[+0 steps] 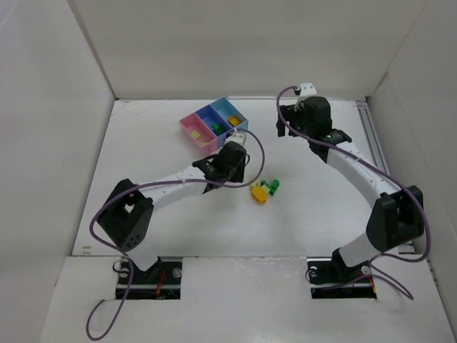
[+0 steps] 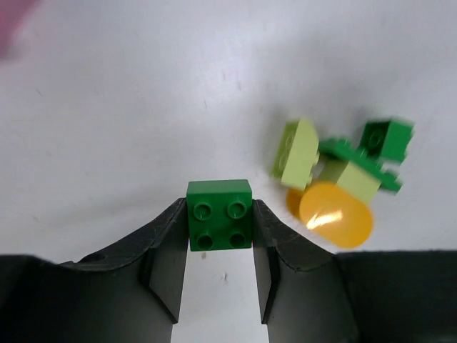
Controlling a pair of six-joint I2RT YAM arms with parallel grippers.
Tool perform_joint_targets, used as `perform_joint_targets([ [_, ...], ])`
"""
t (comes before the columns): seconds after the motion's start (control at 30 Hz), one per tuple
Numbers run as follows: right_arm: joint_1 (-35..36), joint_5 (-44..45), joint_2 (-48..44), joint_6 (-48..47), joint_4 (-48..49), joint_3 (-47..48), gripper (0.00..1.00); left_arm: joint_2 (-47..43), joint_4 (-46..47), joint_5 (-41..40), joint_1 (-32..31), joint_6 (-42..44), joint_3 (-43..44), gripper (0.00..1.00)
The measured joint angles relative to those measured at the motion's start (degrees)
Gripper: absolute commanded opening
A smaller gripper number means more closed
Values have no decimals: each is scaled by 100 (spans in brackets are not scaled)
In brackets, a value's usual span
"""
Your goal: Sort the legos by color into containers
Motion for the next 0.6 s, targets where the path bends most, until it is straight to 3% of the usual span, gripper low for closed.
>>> perform_joint_targets([
  [0.3,-310,953,-951,72,452,-870,91,105,317,42,1283,308,1283,13],
  [0.6,-754,1213,-953,92,634,-940,94,1840,356,597,2173,577,3239,17],
])
